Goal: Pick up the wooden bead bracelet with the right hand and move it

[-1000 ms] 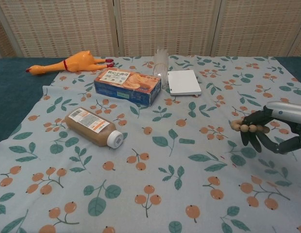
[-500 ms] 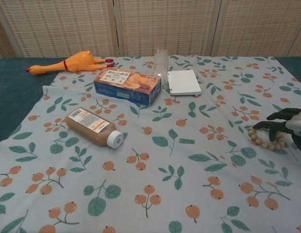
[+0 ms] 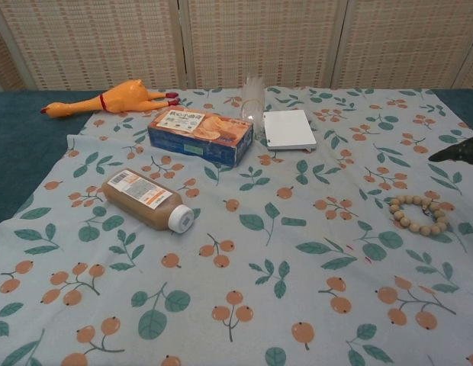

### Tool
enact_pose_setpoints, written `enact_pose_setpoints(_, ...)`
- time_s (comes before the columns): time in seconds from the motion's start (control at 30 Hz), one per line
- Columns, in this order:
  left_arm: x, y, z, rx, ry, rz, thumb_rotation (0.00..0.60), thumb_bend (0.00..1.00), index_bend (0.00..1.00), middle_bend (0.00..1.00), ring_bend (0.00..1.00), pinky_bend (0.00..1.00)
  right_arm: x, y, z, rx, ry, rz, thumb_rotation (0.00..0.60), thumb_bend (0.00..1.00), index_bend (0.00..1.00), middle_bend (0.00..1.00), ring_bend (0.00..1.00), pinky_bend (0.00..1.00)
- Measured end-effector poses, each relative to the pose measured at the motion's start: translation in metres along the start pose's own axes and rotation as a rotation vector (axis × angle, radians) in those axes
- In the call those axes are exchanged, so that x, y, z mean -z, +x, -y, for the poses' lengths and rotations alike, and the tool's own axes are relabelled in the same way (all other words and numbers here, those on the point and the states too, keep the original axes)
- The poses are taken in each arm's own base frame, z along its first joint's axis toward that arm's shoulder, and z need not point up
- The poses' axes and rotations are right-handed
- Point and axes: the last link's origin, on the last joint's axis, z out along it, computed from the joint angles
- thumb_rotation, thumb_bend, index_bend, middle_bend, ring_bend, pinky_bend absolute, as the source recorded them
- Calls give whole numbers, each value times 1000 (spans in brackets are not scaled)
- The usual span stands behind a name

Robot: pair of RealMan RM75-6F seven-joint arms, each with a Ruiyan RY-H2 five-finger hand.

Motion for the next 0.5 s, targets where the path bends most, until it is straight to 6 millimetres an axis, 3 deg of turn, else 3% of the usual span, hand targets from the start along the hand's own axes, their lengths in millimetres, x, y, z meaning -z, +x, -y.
enact_pose_setpoints(0.17, 0, 1, -1, -3, -5, -5, 600, 461, 0, 0, 0, 66, 47, 23, -6, -25, -69, -165, 600, 265, 0, 2, 0, 0)
enact_pose_setpoints(0.37, 0, 3, -1, 8, -14, -21, 600, 435, 0, 0, 0, 65, 134, 21, -12, -86, -193, -245, 600, 263, 0, 0, 0, 0)
enact_pose_setpoints(0.5, 1, 5, -1, 14, -22, -39, 600, 428, 0, 0, 0, 65, 150, 21, -15, -134, -206, -249, 600, 263, 0, 0, 0, 0)
